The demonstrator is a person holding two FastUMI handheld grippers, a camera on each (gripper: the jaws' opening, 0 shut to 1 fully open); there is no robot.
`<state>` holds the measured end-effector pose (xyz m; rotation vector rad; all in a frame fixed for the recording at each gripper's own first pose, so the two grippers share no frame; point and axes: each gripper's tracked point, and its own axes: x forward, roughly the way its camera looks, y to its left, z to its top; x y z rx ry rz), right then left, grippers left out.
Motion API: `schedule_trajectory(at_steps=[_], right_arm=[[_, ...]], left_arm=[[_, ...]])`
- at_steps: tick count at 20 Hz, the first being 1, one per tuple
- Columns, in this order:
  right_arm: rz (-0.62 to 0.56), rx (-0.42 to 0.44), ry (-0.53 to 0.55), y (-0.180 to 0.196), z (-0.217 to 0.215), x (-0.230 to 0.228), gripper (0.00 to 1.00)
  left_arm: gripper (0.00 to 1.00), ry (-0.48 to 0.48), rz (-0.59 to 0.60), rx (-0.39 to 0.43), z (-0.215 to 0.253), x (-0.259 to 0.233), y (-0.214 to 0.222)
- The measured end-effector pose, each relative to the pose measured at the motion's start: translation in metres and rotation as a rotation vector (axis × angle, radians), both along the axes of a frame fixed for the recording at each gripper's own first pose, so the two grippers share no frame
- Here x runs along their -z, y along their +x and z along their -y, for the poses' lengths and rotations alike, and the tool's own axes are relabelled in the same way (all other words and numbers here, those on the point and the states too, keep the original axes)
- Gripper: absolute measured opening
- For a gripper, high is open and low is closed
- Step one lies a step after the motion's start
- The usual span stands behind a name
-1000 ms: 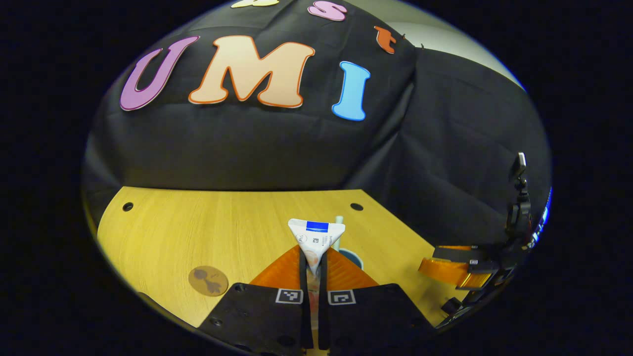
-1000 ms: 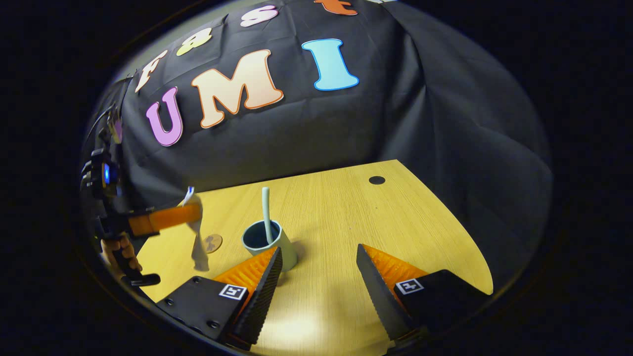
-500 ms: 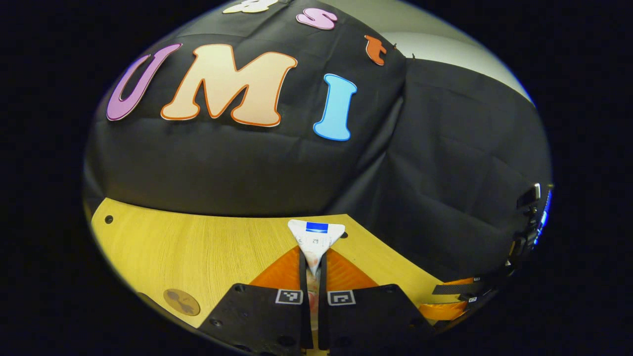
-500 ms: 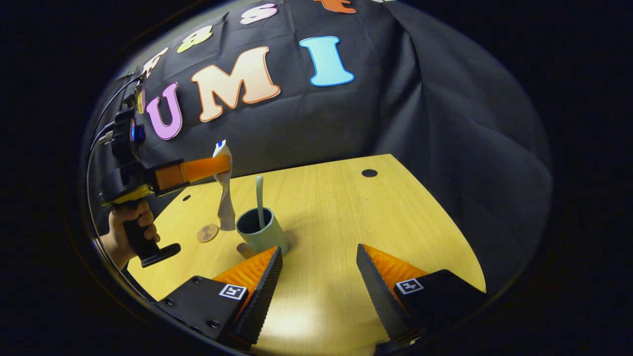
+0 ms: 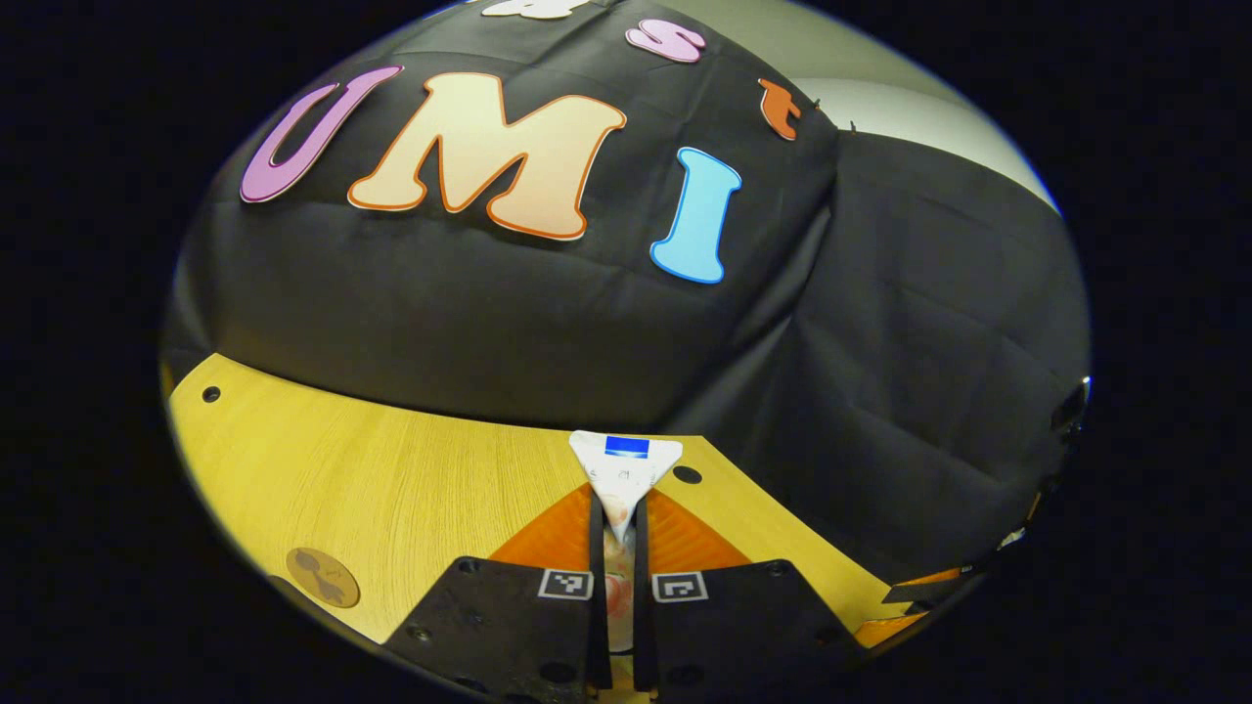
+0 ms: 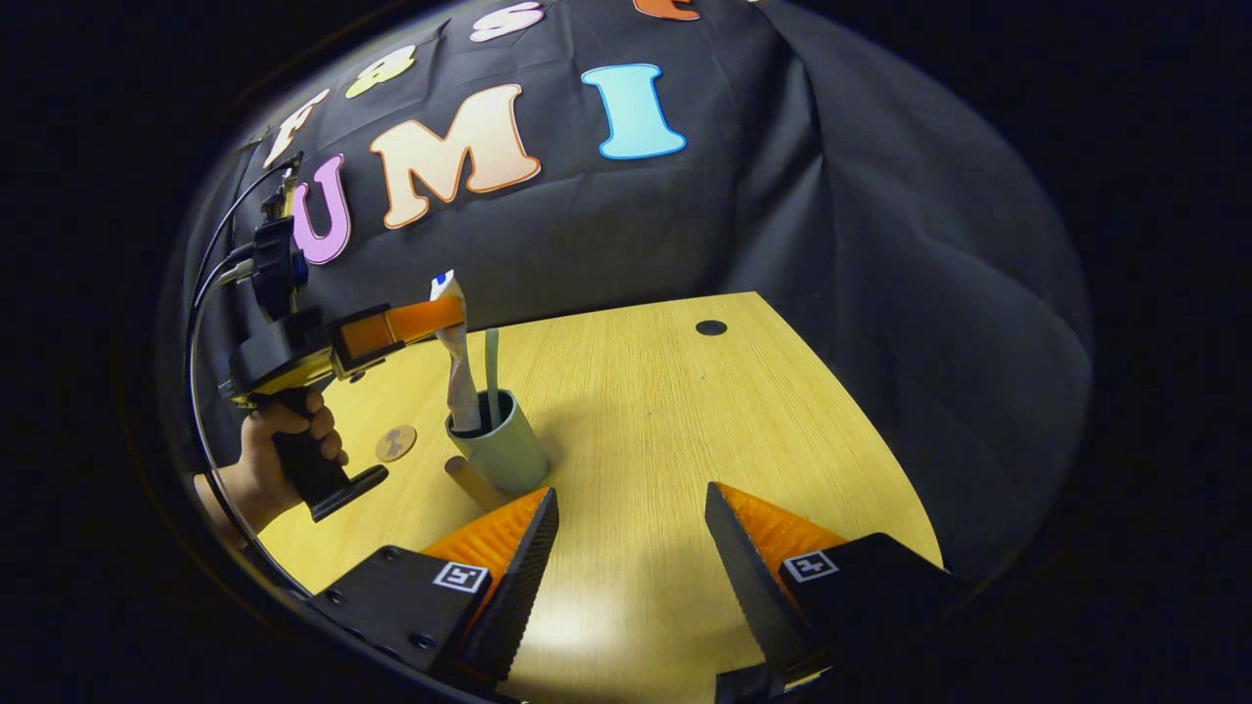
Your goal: Put the toothbrush and toothpaste on the desktop into the cup, then pick up the cup and place it on the coaster on the desktop.
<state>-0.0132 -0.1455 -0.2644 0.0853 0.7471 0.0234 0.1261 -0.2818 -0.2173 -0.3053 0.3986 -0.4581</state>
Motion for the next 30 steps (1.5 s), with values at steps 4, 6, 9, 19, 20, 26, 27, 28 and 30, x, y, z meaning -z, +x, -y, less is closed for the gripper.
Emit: schedule_trajectory(at_steps=[4,6,9,19,20,26,27,28,30], right_arm=[[0.002,-0.009,0.007,0.003,0.0,-0.001,0.93],[0.005,-0.017,0.015,0.005,-0.001,0.0,0.93],[0.004,-0.039,0.031,0.009,-0.007,0.001,0.93],[-0.06,-0.174,0.126,0.025,-0.055,0.008,0.97],[-0.075,-0.183,0.132,0.027,-0.062,0.008,0.99],[-0.222,-0.2,0.1,0.034,-0.092,0.015,0.94],[-0.243,-0.195,0.101,0.036,-0.096,0.014,0.94],[-0.271,-0.195,0.102,0.036,-0.101,0.016,0.98],[-0.343,-0.197,0.094,0.035,-0.107,0.022,0.99]], left_arm=[[0.12,-0.002,0.001,-0.02,0.003,0.004,-0.012],[0.42,-0.022,-0.015,-0.023,0.005,0.005,-0.023],[0.97,0.021,0.014,-0.059,-0.005,0.005,-0.029],[0.95,0.144,0.025,-0.14,-0.057,-0.007,-0.058],[0.95,0.153,0.033,-0.15,-0.065,-0.011,-0.061],[0.95,0.182,0.048,-0.19,-0.114,-0.026,-0.085],[0.95,0.197,0.047,-0.196,-0.124,-0.025,-0.088],[0.95,0.211,0.049,-0.208,-0.134,-0.026,-0.091],[0.95,0.222,0.06,-0.235,-0.153,-0.032,-0.095]])
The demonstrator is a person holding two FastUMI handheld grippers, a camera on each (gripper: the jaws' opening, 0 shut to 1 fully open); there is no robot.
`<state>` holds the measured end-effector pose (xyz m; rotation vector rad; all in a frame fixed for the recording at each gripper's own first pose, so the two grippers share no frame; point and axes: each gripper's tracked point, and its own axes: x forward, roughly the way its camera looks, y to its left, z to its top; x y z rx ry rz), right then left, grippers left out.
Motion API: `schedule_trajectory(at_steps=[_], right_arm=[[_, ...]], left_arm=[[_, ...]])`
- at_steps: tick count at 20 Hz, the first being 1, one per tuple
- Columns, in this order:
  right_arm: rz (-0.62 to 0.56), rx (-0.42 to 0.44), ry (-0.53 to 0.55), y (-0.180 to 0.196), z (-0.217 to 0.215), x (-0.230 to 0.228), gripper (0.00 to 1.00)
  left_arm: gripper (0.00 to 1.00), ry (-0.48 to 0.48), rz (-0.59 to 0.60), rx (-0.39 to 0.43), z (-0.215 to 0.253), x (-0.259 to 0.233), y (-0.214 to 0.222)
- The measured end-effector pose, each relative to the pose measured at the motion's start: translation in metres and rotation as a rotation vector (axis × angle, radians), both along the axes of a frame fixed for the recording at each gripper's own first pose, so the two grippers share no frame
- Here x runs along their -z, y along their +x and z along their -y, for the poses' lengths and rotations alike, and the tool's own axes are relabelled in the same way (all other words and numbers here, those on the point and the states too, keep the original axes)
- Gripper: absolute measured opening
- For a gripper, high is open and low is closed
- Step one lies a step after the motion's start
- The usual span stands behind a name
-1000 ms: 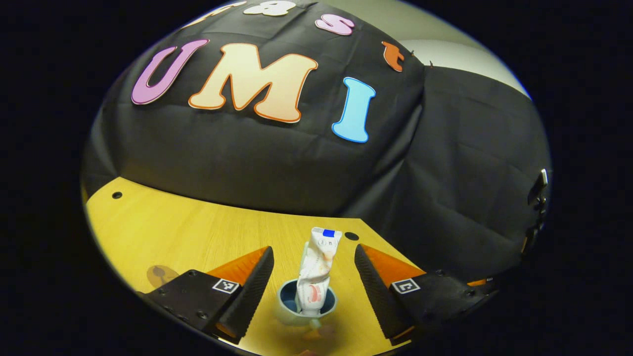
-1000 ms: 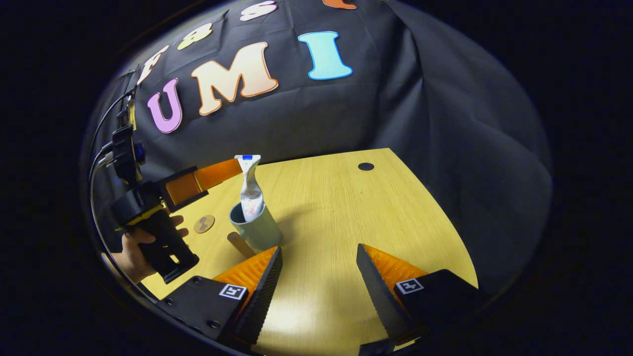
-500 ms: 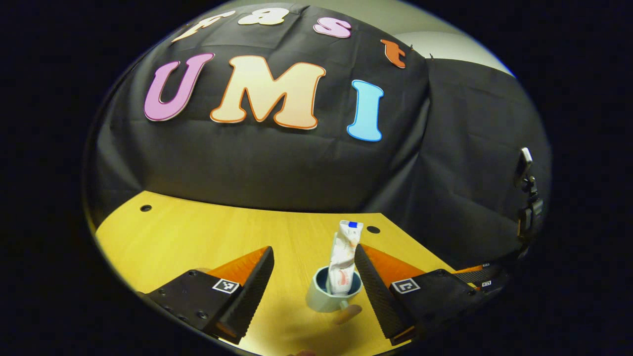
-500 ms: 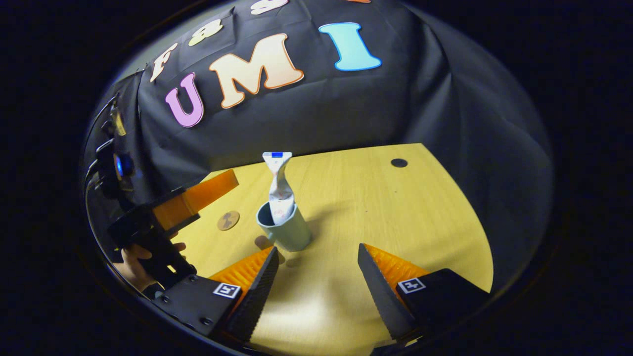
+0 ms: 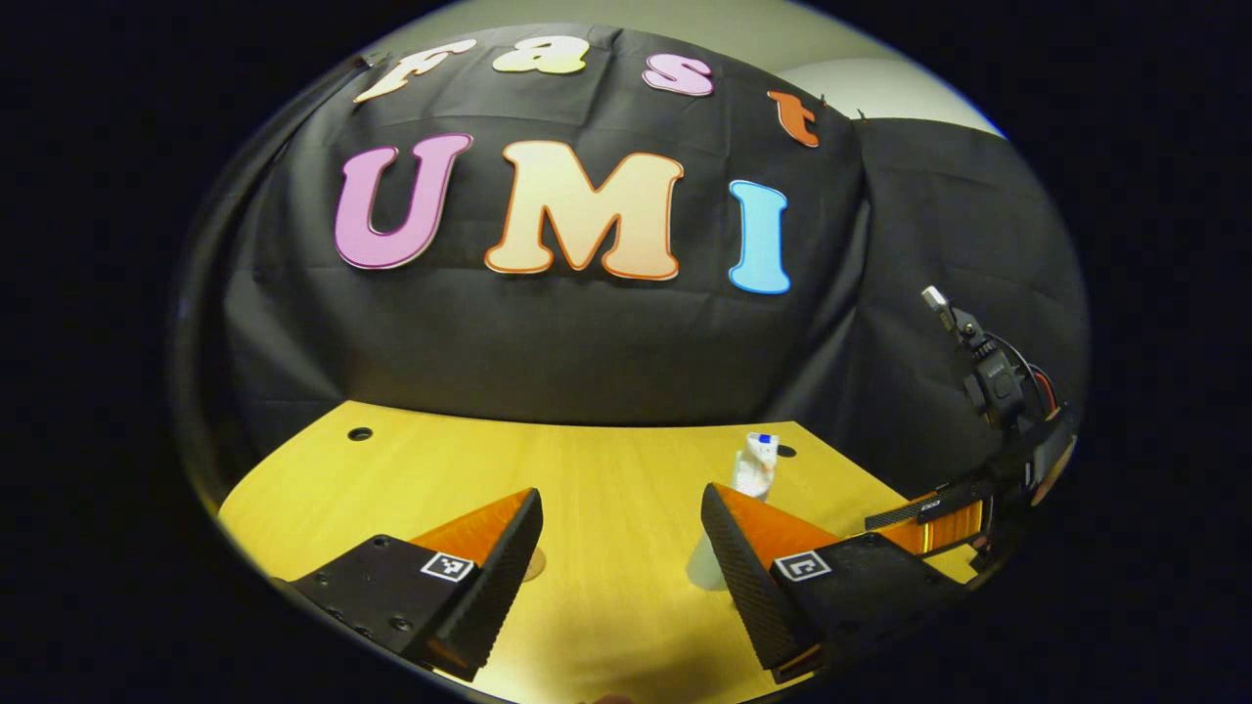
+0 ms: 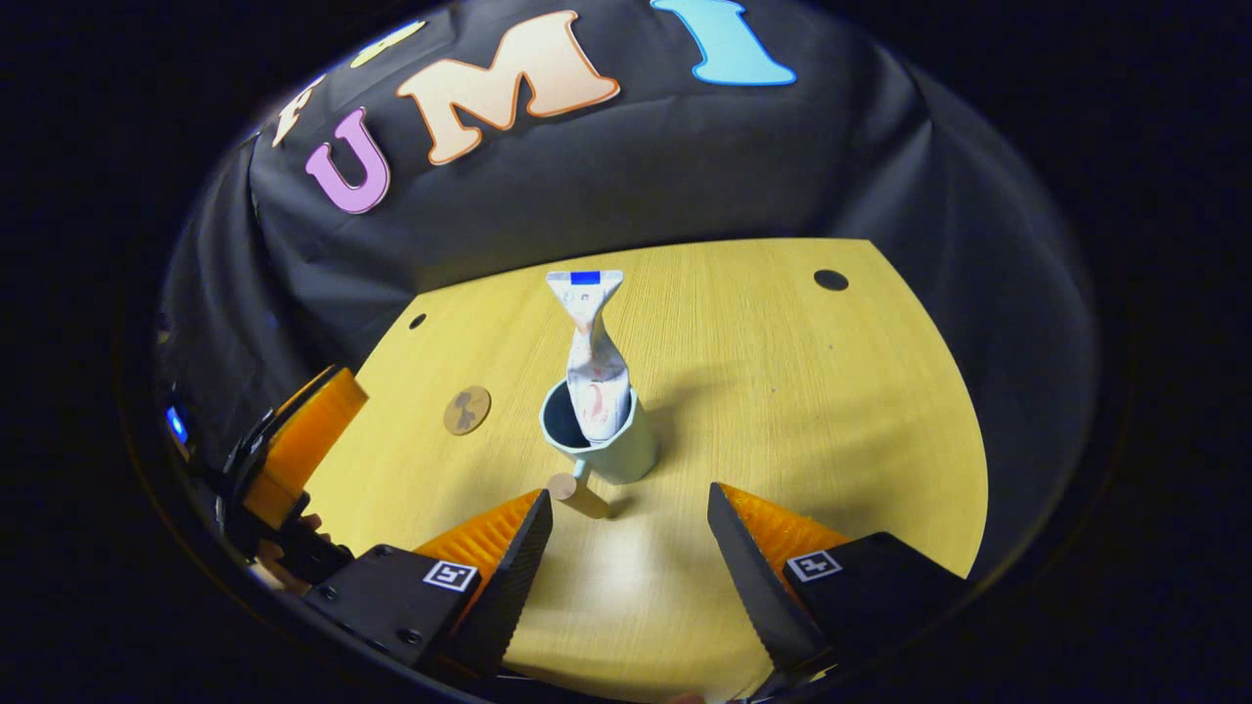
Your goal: Put the toothbrush and toothpaste on the desktop into the cup, then pick up the cup and place it on the coaster on the desktop.
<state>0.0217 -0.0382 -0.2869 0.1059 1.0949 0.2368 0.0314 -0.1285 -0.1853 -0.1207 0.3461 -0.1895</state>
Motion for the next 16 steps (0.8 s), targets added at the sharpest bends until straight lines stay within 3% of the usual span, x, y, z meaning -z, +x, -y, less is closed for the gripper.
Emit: schedule_trajectory(at_steps=[4,5,6,8,9,10,11,16], right_arm=[[-0.112,-0.015,-0.036,0.001,-0.016,0.016,0.98],[-0.134,-0.013,-0.035,-0.001,-0.025,0.025,0.94],[-0.152,-0.01,-0.036,0.004,-0.027,0.025,0.98],[-0.191,-0.007,-0.031,0.007,-0.039,0.033,0.98],[-0.209,-0.005,-0.032,0.008,-0.044,0.036,0.94],[-0.228,-0.003,-0.034,0.008,-0.052,0.046,0.98],[-0.242,-0.006,-0.046,0.01,-0.055,0.05,0.94],[-0.312,-0.022,-0.113,0.013,-0.066,0.075,0.94]], left_arm=[[0.95,0.02,-0.004,-0.05,-0.037,-0.002,-0.012],[0.95,0.026,-0.004,-0.062,-0.046,-0.002,-0.015],[0.95,0.033,-0.007,-0.072,-0.055,-0.001,-0.018],[0.95,0.05,-0.011,-0.099,-0.074,0.001,-0.023],[0.95,0.058,-0.016,-0.11,-0.083,0.004,-0.027],[0.95,0.066,-0.022,-0.122,-0.092,0.005,-0.03],[0.95,0.073,-0.027,-0.136,-0.101,0.007,-0.033],[0.95,0.072,-0.055,-0.199,-0.14,0.016,-0.049]])
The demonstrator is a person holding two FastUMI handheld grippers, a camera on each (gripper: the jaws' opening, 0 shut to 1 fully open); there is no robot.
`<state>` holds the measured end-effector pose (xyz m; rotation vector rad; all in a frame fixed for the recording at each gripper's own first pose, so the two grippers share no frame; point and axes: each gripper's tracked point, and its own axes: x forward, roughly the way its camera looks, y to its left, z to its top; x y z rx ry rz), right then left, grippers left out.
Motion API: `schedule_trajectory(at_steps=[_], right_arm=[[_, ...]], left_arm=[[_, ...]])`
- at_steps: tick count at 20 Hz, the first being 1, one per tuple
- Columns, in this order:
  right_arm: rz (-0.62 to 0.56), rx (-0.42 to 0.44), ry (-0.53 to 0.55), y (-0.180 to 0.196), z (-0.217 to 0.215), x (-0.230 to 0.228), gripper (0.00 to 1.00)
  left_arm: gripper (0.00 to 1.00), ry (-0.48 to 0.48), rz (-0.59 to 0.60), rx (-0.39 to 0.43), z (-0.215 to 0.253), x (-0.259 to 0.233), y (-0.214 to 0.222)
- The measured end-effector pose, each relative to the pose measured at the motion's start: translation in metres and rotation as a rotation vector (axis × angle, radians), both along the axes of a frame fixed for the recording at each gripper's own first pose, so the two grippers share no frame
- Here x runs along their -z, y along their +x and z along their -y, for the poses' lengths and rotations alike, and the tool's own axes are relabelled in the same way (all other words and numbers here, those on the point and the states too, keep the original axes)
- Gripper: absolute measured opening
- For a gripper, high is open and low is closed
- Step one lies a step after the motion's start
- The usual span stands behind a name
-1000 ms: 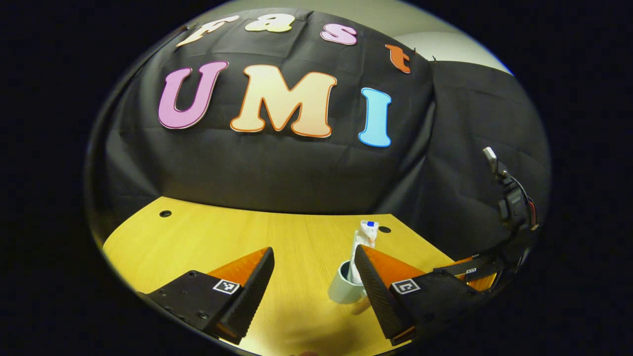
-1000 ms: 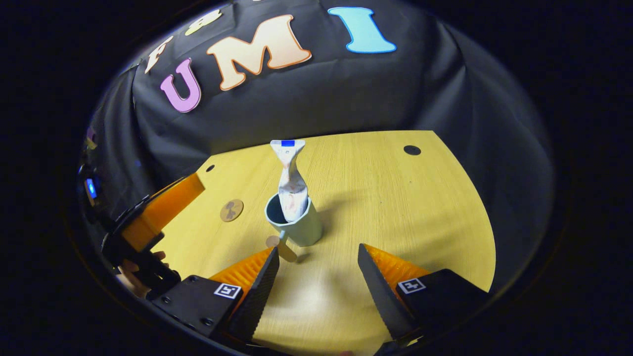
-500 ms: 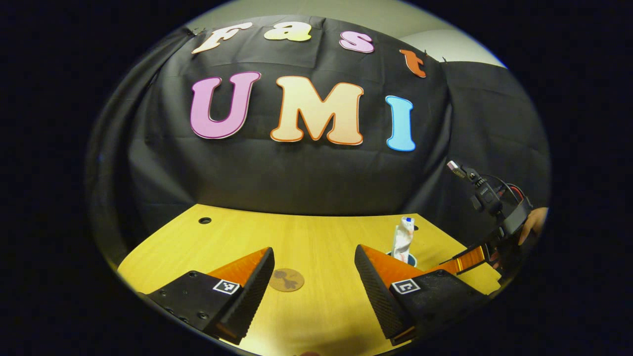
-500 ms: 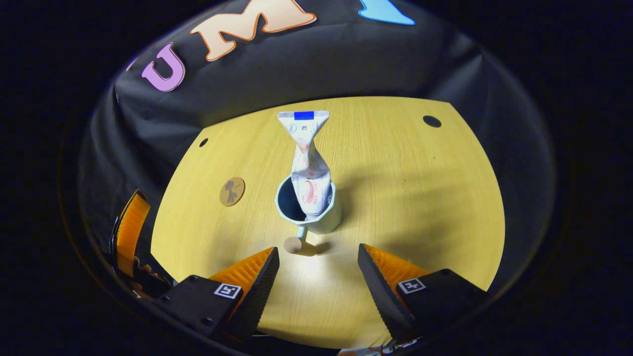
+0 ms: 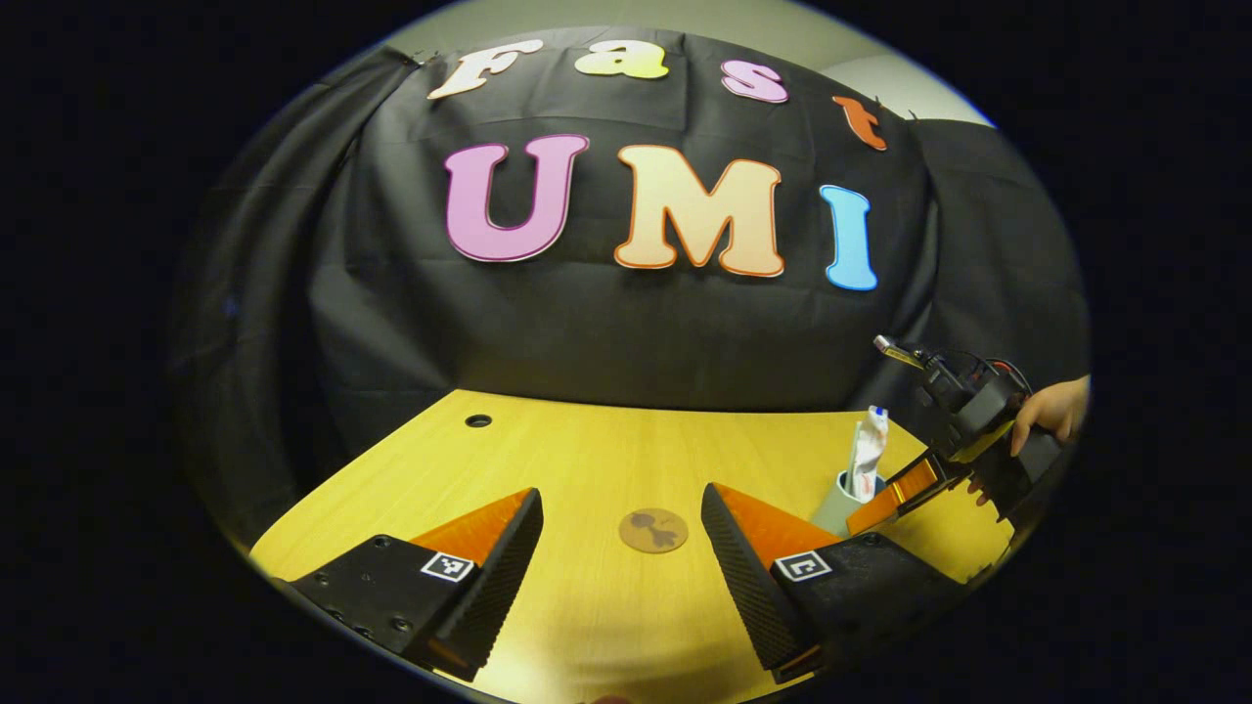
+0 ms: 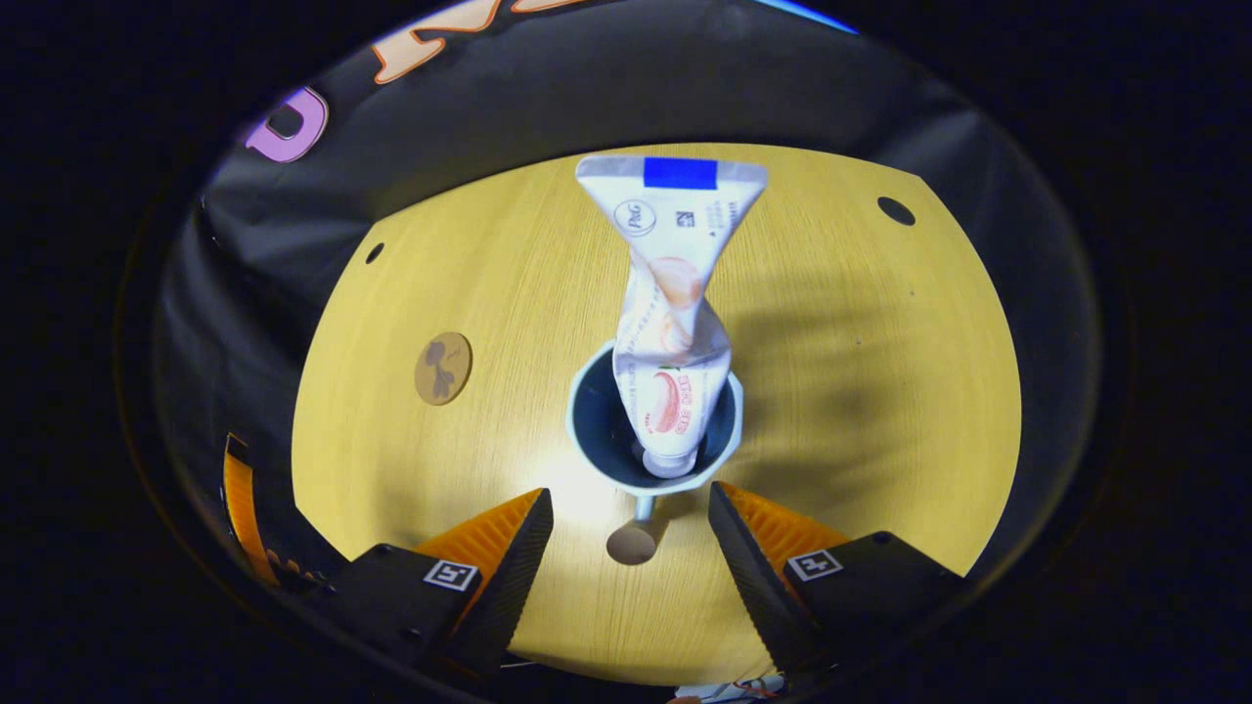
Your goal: Put the toothbrush and toothpaste on the desktop into the cup, then pick up the cup and place it on the coaster on the desktop.
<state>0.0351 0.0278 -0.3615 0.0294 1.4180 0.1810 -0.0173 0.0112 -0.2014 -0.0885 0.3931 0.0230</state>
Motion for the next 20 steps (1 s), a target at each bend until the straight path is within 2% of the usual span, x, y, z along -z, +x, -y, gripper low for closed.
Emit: schedule_trajectory(at_steps=[1,4,5,6,8,9,10,14,15,19,20], right_arm=[[-0.013,-0.006,-0.012,-0.001,-0.001,0.005,0.99],[-0.037,-0.026,-0.055,-0.002,0.0,0.016,0.99],[-0.043,-0.03,-0.068,-0.003,0.001,0.02,0.94],[-0.05,-0.031,-0.083,-0.003,0.003,0.023,0.99],[-0.065,-0.034,-0.1,-0.004,0.004,0.03,0.99],[-0.075,-0.033,-0.102,-0.004,0.003,0.032,0.94],[-0.083,-0.032,-0.105,-0.004,0.003,0.035,0.99],[-0.088,-0.043,-0.149,-0.002,0.014,0.04,0.86],[-0.095,-0.043,-0.151,-0.003,0.016,0.04,0.78],[-0.102,-0.095,-0.16,-0.006,0.016,0.042,0.32],[-0.097,-0.1,-0.16,-0.005,0.016,0.041,0.28]], left_arm=[[0.95,0.002,-0.006,-0.011,-0.007,0.002,-0.002],[0.95,0.004,-0.014,-0.035,-0.024,0.005,-0.009],[0.95,0.004,-0.018,-0.039,-0.029,0.007,-0.005],[0.95,0.003,-0.021,-0.043,-0.034,0.008,-0.005],[0.95,0.003,-0.025,-0.051,-0.043,0.01,-0.008],[0.95,0.0,-0.023,-0.055,-0.046,0.01,-0.009],[0.95,-0.003,-0.024,-0.059,-0.049,0.011,-0.01],[0.95,-0.002,-0.035,-0.069,-0.06,0.016,-0.012],[0.95,-0.002,-0.035,-0.07,-0.062,0.015,-0.013],[0.95,-0.012,-0.048,-0.068,-0.063,0.021,-0.012],[0.95,-0.016,-0.052,-0.066,-0.062,0.023,-0.011]])
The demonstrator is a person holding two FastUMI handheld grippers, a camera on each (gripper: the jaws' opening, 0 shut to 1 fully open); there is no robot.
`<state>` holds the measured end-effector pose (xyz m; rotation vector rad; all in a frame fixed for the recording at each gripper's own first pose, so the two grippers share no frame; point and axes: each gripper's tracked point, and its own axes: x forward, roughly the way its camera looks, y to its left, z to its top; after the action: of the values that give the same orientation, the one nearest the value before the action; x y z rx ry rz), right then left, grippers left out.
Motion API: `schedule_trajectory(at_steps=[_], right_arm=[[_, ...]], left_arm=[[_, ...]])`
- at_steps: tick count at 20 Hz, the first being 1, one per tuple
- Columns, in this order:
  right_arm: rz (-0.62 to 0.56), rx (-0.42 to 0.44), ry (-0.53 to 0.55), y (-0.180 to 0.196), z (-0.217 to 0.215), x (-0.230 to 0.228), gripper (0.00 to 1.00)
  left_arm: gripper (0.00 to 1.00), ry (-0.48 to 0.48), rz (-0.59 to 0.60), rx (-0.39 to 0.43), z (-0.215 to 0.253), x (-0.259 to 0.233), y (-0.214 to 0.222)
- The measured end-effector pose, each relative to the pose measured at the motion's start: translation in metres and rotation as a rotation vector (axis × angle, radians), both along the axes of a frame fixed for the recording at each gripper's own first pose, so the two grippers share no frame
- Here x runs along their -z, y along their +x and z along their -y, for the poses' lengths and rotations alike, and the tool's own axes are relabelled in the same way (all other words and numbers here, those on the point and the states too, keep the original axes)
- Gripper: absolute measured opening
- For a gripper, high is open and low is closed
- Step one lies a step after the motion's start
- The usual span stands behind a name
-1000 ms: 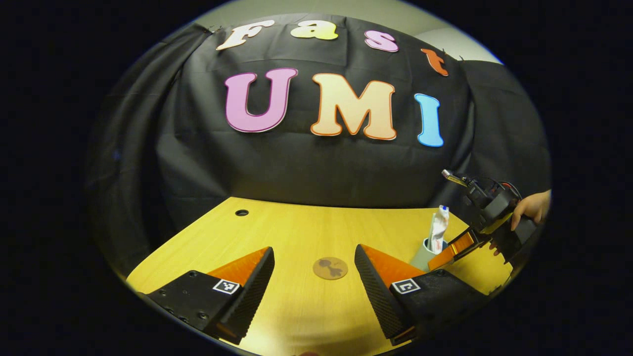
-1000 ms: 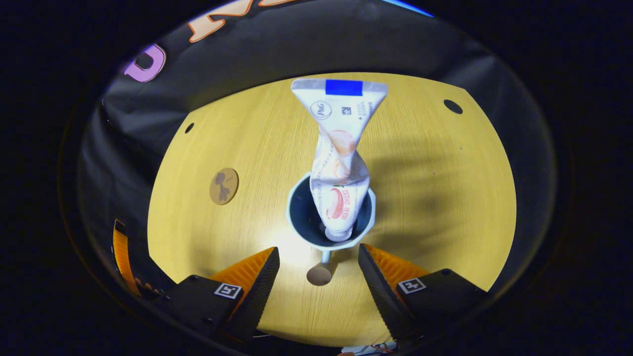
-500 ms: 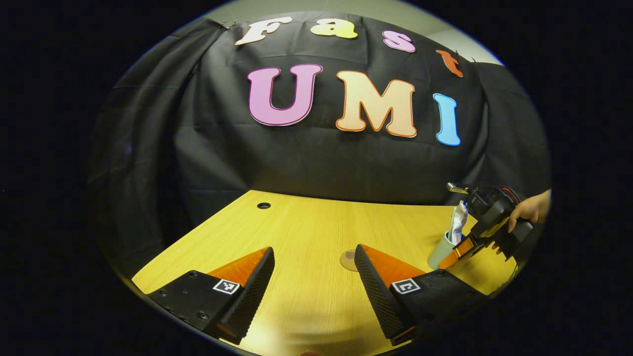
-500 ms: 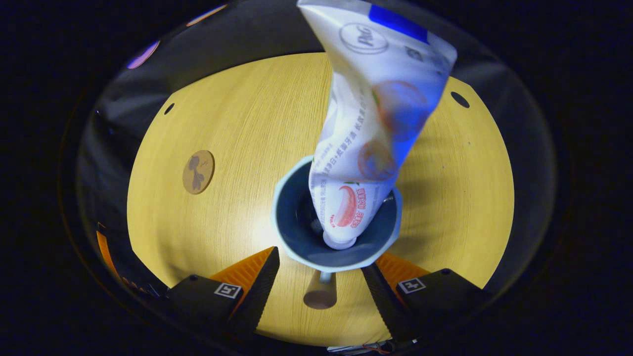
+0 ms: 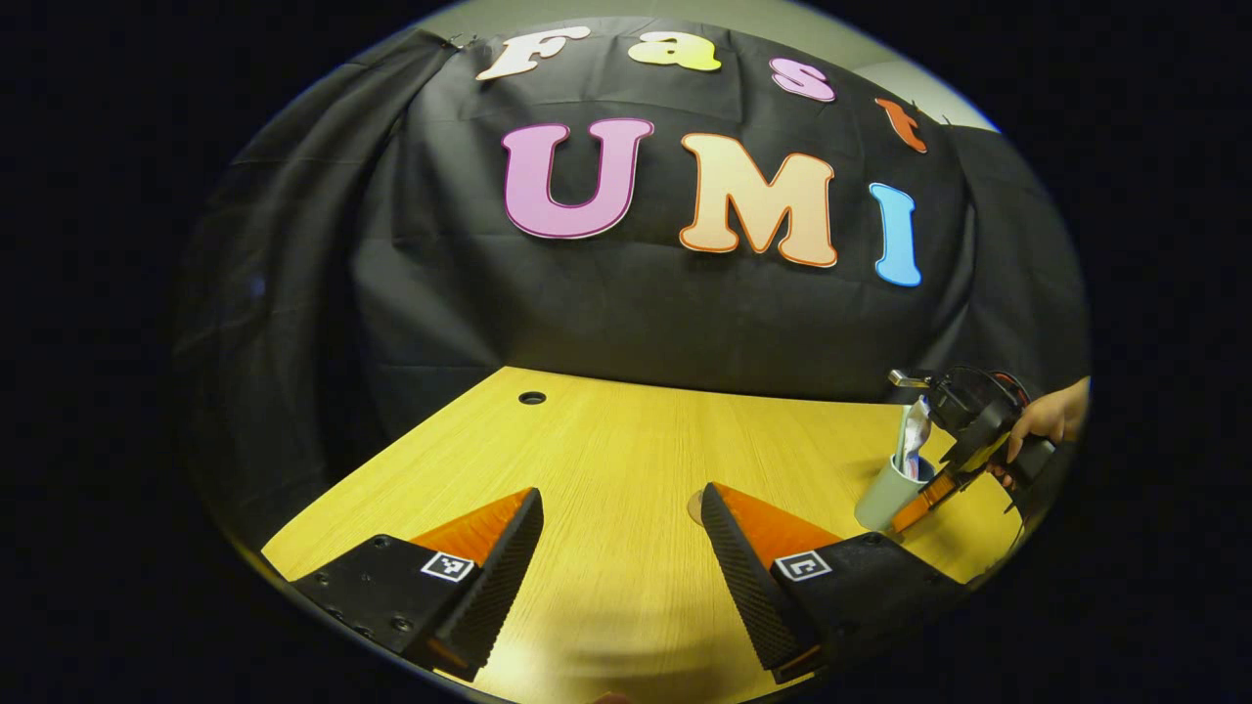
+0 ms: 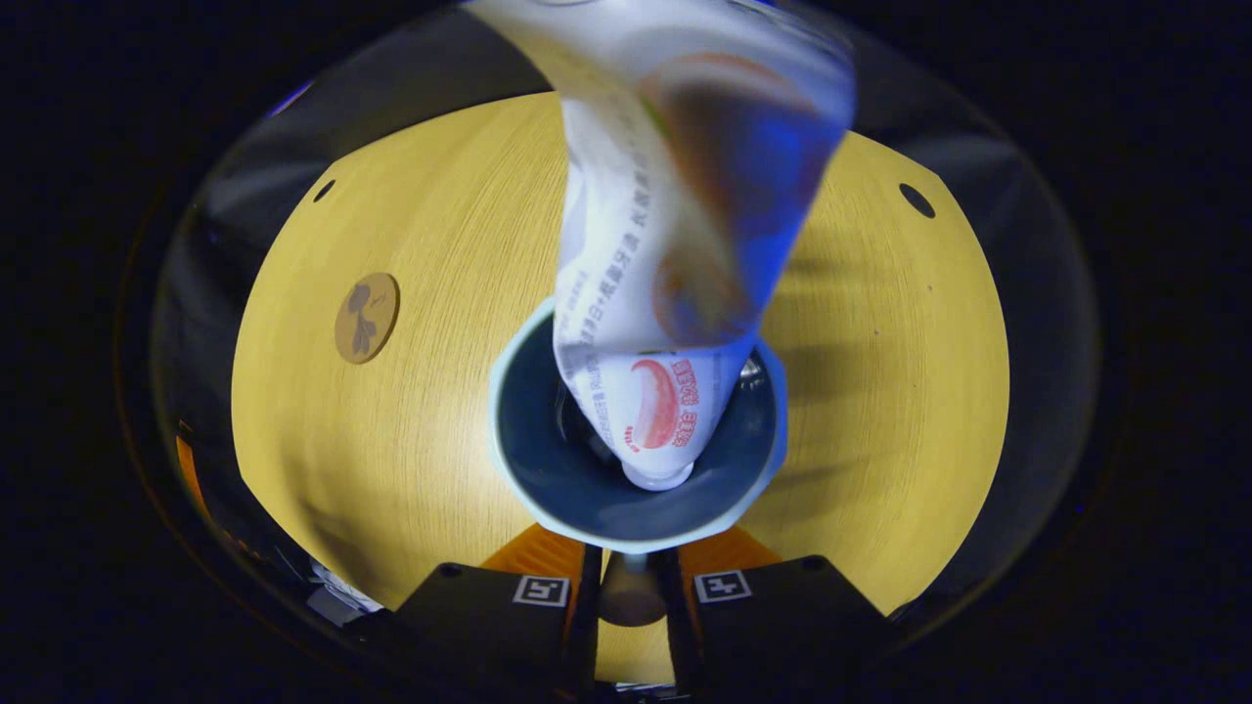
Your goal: Put the toothbrush and toothpaste on the desktop into the cup, then pick up the cup and place it on the coaster on the desktop.
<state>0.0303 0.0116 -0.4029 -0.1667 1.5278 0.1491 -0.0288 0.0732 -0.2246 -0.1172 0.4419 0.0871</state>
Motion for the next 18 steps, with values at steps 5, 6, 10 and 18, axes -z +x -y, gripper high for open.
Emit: schedule_trajectory(at_steps=[5,6,10,18], right_arm=[[0.034,-0.025,0.016,0.001,-0.008,-0.002,0.3],[0.047,-0.023,0.028,0.003,-0.012,-0.003,0.3],[0.048,-0.019,0.081,0.004,-0.04,-0.008,0.29],[0.079,-0.095,0.109,0.02,-0.093,-0.023,0.24]], left_arm=[[0.95,0.009,0.001,0.019,0.002,0.0,0.005],[0.95,0.01,0.0,0.02,0.001,0.0,0.006],[0.95,0.008,-0.006,0.021,-0.005,0.003,0.006],[0.95,0.007,-0.012,-0.009,-0.03,0.007,0.001]])
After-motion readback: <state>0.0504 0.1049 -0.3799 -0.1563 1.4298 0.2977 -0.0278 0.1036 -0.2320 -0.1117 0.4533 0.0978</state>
